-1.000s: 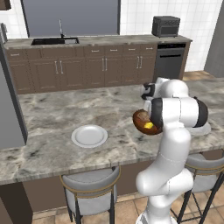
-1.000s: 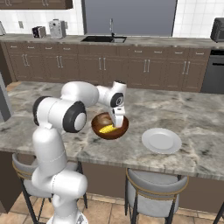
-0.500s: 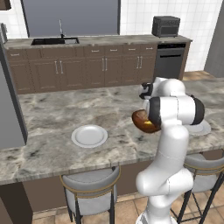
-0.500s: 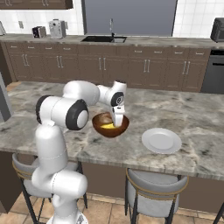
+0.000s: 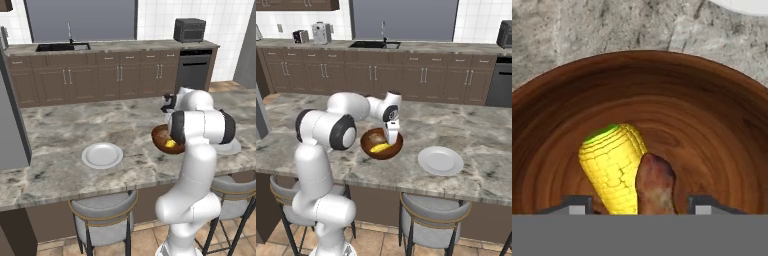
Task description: Pick the chicken drumstick and corn from their plates and place them in the bowl. Then put the bowl in the fridge.
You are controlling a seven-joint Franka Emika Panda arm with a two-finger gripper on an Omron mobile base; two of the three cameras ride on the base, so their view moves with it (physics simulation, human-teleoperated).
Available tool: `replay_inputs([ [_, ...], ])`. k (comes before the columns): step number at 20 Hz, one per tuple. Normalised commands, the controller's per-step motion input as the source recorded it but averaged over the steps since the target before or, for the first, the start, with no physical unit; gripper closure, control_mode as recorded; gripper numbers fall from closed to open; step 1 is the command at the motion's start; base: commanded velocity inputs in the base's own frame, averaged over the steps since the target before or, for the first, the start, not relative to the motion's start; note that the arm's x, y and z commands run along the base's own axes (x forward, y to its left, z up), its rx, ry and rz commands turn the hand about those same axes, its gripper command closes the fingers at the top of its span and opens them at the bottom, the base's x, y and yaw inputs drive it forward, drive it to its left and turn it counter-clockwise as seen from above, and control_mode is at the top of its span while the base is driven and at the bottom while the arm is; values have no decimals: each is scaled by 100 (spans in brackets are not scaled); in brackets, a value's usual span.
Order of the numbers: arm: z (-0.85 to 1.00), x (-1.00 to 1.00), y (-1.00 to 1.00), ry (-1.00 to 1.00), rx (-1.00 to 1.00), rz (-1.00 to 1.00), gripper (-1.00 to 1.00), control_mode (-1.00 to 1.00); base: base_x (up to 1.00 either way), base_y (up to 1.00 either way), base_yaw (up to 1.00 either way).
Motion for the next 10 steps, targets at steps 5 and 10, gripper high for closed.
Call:
replay_inputs([
  [5,2,-22,-1,-14,0,0,-100,-100,0,0,0],
  [10,22,-10,0,-15,0,0,-100,-100,0,0,0],
])
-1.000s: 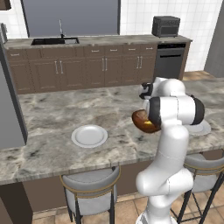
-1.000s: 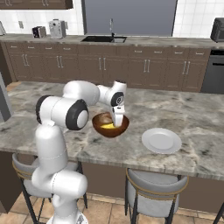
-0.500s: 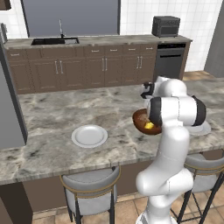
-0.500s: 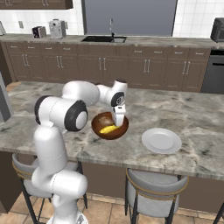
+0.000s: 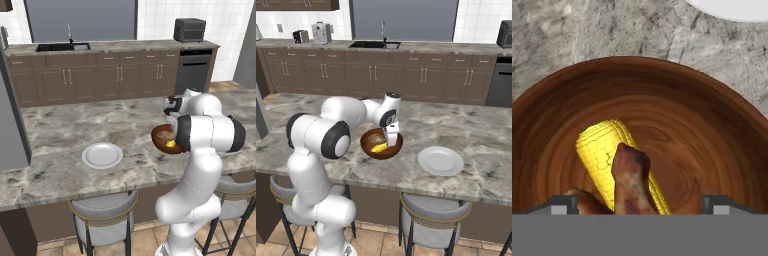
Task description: Pick the chicken drumstick and corn from their plates and place them in the bowl. Then put the bowl in the fridge.
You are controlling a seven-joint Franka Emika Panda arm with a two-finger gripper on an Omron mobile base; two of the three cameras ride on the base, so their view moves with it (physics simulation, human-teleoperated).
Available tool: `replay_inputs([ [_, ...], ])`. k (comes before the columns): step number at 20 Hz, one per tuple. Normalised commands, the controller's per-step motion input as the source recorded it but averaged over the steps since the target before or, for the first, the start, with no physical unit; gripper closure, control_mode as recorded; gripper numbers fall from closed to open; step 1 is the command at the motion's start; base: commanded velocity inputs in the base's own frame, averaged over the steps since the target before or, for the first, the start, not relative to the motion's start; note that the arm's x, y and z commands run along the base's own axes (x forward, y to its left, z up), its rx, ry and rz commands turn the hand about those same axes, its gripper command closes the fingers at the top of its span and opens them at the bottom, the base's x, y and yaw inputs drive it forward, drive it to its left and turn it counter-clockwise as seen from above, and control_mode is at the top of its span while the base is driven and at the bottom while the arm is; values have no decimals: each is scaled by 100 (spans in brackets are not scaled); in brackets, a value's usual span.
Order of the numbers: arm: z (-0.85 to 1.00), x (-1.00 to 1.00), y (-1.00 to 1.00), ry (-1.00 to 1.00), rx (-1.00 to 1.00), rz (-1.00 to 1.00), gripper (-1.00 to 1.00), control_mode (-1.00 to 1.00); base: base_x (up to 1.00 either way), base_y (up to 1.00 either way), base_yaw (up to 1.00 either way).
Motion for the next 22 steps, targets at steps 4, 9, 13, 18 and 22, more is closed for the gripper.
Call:
replay_inputs([
  [4,34,-22,0,-10,0,0,-100,-100,0,0,0],
  [9,41,-41,-3,-5,0,6,-100,-100,0,0,0],
  [13,23,-48,0,-6,0,7,-100,-100,0,0,0],
  [18,3,-52,0,-7,-5,4,-100,-100,0,0,0],
  [22,0,-44,4,0,-7,1,-100,-100,0,0,0],
])
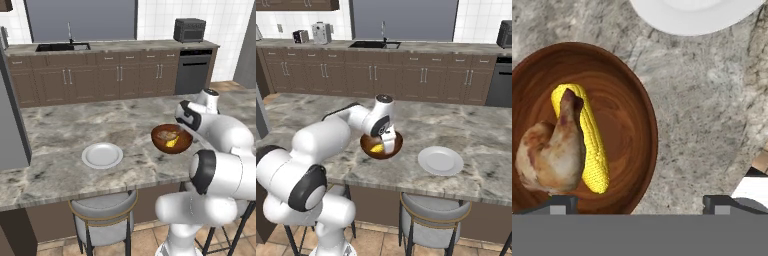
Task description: Pick the chicken drumstick and corn from their plates and place them in the bowl. Then put the bowl in the fridge.
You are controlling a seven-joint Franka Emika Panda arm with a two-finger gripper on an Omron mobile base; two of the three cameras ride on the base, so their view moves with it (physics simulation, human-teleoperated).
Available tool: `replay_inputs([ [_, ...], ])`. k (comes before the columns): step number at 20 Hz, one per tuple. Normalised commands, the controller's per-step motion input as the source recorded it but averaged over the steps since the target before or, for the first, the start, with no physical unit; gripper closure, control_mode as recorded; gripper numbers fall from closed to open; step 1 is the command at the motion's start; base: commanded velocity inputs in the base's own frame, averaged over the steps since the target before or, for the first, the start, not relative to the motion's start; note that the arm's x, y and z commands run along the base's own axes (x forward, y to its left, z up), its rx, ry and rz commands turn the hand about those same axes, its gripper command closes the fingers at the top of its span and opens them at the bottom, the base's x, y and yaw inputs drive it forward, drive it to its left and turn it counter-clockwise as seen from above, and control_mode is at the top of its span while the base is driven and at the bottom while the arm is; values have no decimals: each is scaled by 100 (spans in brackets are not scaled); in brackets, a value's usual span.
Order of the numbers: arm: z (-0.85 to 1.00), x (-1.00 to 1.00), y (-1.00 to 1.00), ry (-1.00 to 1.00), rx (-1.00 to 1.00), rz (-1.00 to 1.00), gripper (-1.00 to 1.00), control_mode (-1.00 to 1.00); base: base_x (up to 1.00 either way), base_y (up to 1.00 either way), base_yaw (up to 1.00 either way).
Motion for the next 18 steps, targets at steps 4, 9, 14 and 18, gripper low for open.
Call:
replay_inputs([
  [4,-4,-27,4,0,-4,0,-100,-100,0,0,0],
  [9,-15,-11,5,0,-1,2,-100,-100,0,0,0],
  [14,-10,-1,0,0,0,4,-100,-100,0,0,0],
  [18,-17,0,0,0,0,3,-100,-100,0,0,0],
])
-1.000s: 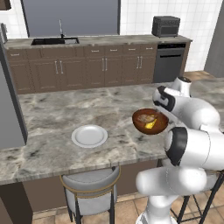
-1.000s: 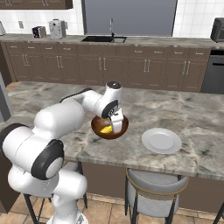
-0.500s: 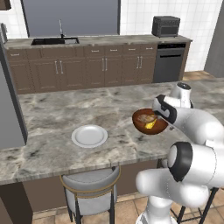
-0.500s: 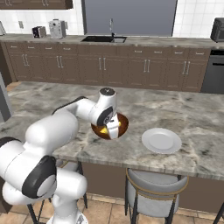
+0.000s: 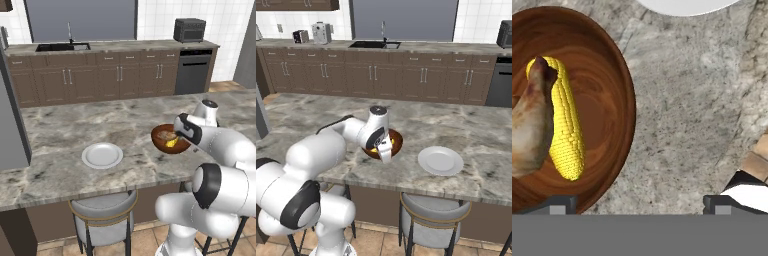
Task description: Pick the chicken drumstick and corn from their plates and place them in the bowl. Then put the bowl in the fridge.
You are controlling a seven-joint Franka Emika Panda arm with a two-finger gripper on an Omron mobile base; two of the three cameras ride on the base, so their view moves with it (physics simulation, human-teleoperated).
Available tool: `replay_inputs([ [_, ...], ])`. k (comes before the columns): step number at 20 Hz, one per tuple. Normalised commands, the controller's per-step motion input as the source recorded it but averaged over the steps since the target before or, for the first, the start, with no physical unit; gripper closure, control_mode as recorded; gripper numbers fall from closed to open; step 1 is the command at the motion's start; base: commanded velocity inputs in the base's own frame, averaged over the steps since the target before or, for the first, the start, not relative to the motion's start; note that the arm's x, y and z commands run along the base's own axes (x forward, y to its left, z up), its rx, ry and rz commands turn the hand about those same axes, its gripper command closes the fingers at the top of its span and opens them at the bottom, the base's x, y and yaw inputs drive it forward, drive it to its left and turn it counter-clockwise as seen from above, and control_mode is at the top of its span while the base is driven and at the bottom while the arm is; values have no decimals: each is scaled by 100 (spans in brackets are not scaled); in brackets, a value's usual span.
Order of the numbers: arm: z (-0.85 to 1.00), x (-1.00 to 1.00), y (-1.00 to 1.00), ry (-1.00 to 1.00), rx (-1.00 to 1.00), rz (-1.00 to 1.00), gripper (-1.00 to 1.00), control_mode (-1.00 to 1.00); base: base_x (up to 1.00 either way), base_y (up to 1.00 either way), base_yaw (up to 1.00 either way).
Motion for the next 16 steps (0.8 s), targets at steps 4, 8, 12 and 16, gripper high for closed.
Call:
replay_inputs([
  [4,-17,1,0,0,0,4,-100,-100,0,0,0],
  [8,-12,14,0,5,0,0,-100,-100,0,0,0],
  [12,-13,16,0,3,0,0,-100,-100,0,0,0],
  [16,-9,17,0,2,0,0,-100,-100,0,0,0],
])
